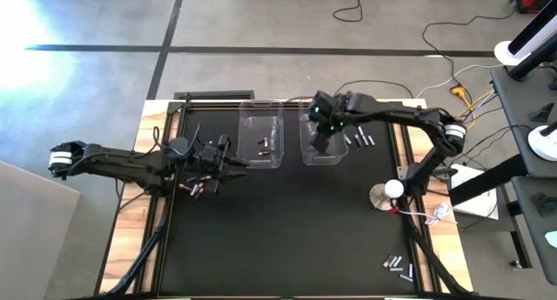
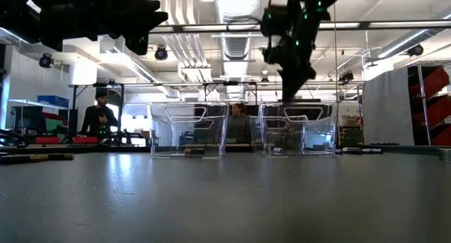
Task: Sort batteries
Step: Put the white battery into the right transparent bin
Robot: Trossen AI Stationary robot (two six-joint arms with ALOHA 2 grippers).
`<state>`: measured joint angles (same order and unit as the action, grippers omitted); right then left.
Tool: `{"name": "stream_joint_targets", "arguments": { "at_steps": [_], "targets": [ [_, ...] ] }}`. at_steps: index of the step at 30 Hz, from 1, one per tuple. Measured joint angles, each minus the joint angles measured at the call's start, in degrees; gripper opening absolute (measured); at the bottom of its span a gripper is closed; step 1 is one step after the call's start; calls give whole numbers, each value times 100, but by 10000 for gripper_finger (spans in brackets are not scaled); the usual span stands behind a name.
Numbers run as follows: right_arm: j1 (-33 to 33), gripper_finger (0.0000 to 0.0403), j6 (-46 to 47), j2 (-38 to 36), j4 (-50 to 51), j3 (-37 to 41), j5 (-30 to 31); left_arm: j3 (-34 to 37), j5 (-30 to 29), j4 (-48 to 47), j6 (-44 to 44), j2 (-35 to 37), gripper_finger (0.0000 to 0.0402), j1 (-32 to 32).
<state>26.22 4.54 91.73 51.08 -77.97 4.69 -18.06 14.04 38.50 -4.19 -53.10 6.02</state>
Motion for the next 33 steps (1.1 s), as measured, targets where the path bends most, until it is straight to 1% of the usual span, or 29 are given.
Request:
{"name": "stream_joint_targets", "arguments": {
  "at_steps": [5,9,13,18,26,30,33],
  "targets": [
    [630,28,109,241,-34,163,-56,0,2,2,0,0,111,0],
    [855,28,41,498,-49,237,-214,0,1,2,0,0,111,0],
    [880,28,-489,810,-105,237,-246,0,2,2,0,0,111,0],
    [944,28,-1015,1174,-218,237,-696,0,2,2,0,0,111,0],
    [944,28,-1531,1483,-409,163,-819,0,2,2,2,0,111,0],
    [944,28,-1870,1532,-568,159,-822,0,2,0,2,-1,111,0],
    [944,28,-1937,1544,-573,169,-822,0,2,-2,2,-4,111,0]
  ]
}}
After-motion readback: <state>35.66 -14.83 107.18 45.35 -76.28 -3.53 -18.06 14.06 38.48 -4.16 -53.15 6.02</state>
